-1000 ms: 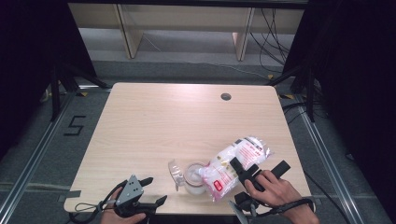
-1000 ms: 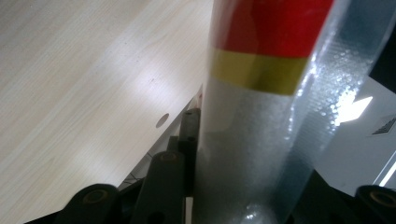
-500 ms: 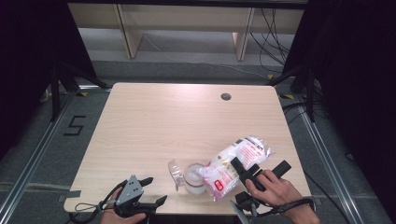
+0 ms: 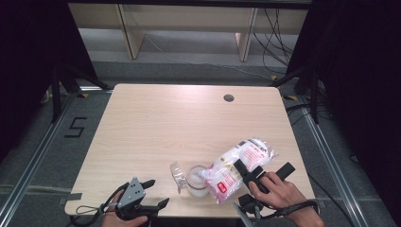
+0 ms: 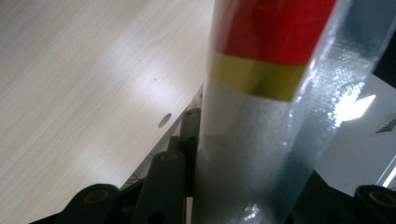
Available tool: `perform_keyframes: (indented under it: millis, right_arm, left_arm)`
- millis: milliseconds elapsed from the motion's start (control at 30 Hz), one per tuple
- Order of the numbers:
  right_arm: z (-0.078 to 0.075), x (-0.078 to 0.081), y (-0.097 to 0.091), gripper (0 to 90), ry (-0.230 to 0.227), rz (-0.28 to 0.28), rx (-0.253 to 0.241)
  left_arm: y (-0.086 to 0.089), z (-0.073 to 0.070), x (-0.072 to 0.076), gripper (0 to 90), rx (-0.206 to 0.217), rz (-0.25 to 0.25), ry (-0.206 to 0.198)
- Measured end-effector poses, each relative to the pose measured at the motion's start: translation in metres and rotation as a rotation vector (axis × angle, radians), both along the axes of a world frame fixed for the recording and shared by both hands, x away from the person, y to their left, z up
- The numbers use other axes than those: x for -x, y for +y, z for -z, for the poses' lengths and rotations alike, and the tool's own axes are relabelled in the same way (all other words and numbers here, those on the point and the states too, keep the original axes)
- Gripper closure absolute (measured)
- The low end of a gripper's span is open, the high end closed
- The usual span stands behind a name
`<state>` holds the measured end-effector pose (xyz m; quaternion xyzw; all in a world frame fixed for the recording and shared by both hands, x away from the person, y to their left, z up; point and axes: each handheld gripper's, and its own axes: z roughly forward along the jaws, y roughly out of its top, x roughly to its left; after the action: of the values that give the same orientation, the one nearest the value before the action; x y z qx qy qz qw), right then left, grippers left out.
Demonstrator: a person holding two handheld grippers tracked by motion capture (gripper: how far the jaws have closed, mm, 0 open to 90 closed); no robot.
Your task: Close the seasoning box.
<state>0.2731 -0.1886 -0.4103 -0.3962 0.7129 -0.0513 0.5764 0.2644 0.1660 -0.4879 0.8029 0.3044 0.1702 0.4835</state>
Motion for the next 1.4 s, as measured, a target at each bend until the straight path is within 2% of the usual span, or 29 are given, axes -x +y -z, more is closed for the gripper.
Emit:
perform_keyframes:
  millis: [33,100,133,333,567,600,633,667,733,767,800,833,933,967,1000,1033,1067,1133,1200,1233,1267,1300,1333,1400]
  right_arm:
    - [-0.002,0.0,0.002,74.6,-0.011,-0.021,0.024]
    - [-0.002,0.001,0.001,74.6,-0.012,-0.009,0.02]
    - [-0.003,0.001,0.001,74.6,-0.021,-0.014,0.037]
    - [-0.003,0.0,0.001,74.7,-0.013,-0.02,0.029]
    - [-0.004,-0.003,0.0,74.8,0.029,-0.034,0.004]
    - [-0.005,-0.004,-0.001,74.8,0.046,-0.04,-0.015]
    - [-0.003,-0.004,-0.004,74.8,0.076,-0.011,-0.075]
    - [-0.002,-0.004,-0.005,74.8,0.095,-0.011,-0.109]
    - [-0.002,-0.004,-0.005,74.9,0.106,-0.014,-0.123]
    - [0.001,-0.001,-0.007,74.9,0.149,0.035,-0.193]
    - [0.002,-0.002,-0.007,74.9,0.167,0.037,-0.217]
    - [0.002,-0.003,-0.006,74.9,0.184,0.02,-0.228]
    - [0.005,-0.003,-0.006,75.0,0.22,0.022,-0.279]
    - [0.001,-0.002,-0.004,75.0,0.237,0.067,-0.24]
    - [0.001,-0.004,-0.004,75.1,0.25,0.051,-0.25]
    - [0.004,-0.004,-0.006,75.1,0.277,0.073,-0.288]
    - [0.003,-0.006,-0.005,75.1,0.278,0.047,-0.283]
    - [0.005,-0.009,-0.007,75.2,0.299,0.048,-0.314]
    - [0.005,-0.01,-0.008,75.3,0.314,0.049,-0.341]
    - [0.01,-0.007,-0.013,75.3,0.355,0.138,-0.407]
    - [0.01,-0.008,-0.014,75.3,0.371,0.135,-0.426]
    - [0.011,-0.008,-0.015,75.4,0.383,0.131,-0.439]
    - [0.012,-0.008,-0.016,75.4,0.407,0.146,-0.474]
    - [0.013,-0.01,-0.019,75.5,0.44,0.146,-0.51]
  left_arm:
    - [0.0,0.0,0.0,22.0,0.001,-0.002,0.002]
    - [0.0,0.0,0.0,22.0,0.004,-0.001,0.005]
    - [-0.001,0.0,0.0,22.0,0.004,-0.002,0.005]
    - [0.0,0.0,0.0,22.0,0.007,0.001,0.003]
    - [0.0,0.0,0.0,22.0,0.009,0.0,0.004]
    - [0.0,0.0,0.0,22.0,0.007,0.001,0.003]
    - [0.0,0.0,0.0,22.0,0.007,0.001,0.003]
    - [0.0,0.0,0.0,22.0,0.008,0.0,0.004]
    - [0.0,0.0,0.0,22.0,0.006,0.0,0.003]
    - [0.0,0.0,0.0,22.0,0.007,0.0,0.003]
    - [0.0,0.0,0.0,22.0,0.006,0.001,0.003]
    - [0.0,0.0,0.0,22.0,0.007,0.0,0.002]
    - [0.0,0.0,0.0,22.0,0.005,0.0,0.002]
    - [0.0,0.0,0.0,22.0,0.006,0.0,0.002]
    - [0.0,0.0,0.0,22.0,0.006,0.001,0.002]
    - [0.0,0.0,0.001,22.0,0.01,-0.003,0.006]
    - [-0.001,0.0,0.001,22.0,0.022,-0.008,0.009]
    - [0.0,0.0,0.001,22.0,0.017,-0.004,0.004]
    - [-0.001,0.0,0.002,22.0,0.02,-0.014,0.023]
    - [-0.001,0.0,0.002,22.0,0.018,-0.01,0.017]
    - [0.0,0.0,0.0,22.0,0.004,0.002,0.003]
    - [-0.001,0.0,0.002,22.0,0.025,-0.015,0.016]
    - [-0.001,0.0,0.002,22.0,0.031,-0.02,0.023]
    - [0.0,0.0,0.001,22.0,0.016,-0.004,0.004]
